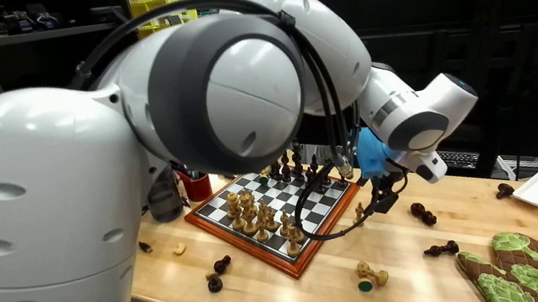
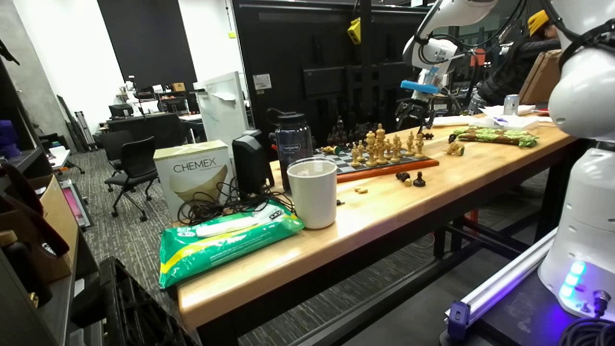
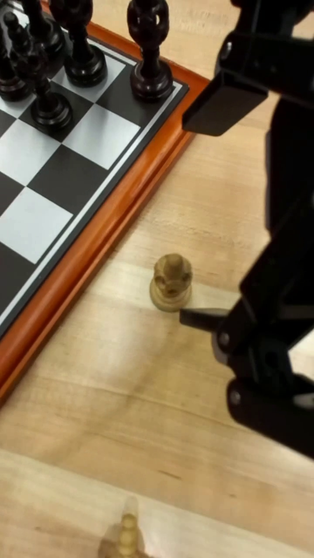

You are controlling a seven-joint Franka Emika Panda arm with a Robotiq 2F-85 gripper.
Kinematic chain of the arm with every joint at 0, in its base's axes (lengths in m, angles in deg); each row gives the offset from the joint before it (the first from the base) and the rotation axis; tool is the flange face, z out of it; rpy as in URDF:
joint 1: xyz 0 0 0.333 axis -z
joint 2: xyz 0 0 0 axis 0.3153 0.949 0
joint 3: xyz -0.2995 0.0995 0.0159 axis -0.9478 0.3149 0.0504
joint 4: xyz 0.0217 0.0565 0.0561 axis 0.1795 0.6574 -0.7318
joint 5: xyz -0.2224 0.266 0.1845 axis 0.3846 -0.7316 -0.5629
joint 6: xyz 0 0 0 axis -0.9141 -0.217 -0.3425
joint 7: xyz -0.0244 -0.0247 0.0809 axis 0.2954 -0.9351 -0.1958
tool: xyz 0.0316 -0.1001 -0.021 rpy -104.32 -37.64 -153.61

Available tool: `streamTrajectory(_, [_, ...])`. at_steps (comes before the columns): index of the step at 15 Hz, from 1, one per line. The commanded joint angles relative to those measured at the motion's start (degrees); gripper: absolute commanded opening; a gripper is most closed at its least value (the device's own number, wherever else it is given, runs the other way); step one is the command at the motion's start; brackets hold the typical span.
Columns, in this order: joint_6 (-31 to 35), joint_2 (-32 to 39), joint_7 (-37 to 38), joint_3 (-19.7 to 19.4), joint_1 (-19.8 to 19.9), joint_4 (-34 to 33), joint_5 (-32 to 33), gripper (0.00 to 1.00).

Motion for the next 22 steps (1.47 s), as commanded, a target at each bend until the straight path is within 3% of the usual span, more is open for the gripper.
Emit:
streamTrajectory(1, [7.9,-7.2,6.4,-0.6,-5.2,6.2,11.4,1.0])
streamTrajectory(5, [15.7,-11.2,15.6,-1.0,-10.4,10.4,28.1,1.0])
streamTrajectory(10, [19.4,-14.3,25.5,-0.3,-13.5,14.9,46.5,1.0])
streamTrajectory(11, [17.1,-11.0,23.0,0.9,-11.2,10.6,42.4,1.0])
streamTrajectory(19, [18.5,-12.2,24.5,1.0,-11.9,12.7,45.4,1.0])
streamTrajectory(22, [15.0,-12.1,16.1,2.6,-10.3,11.5,42.6,1.0])
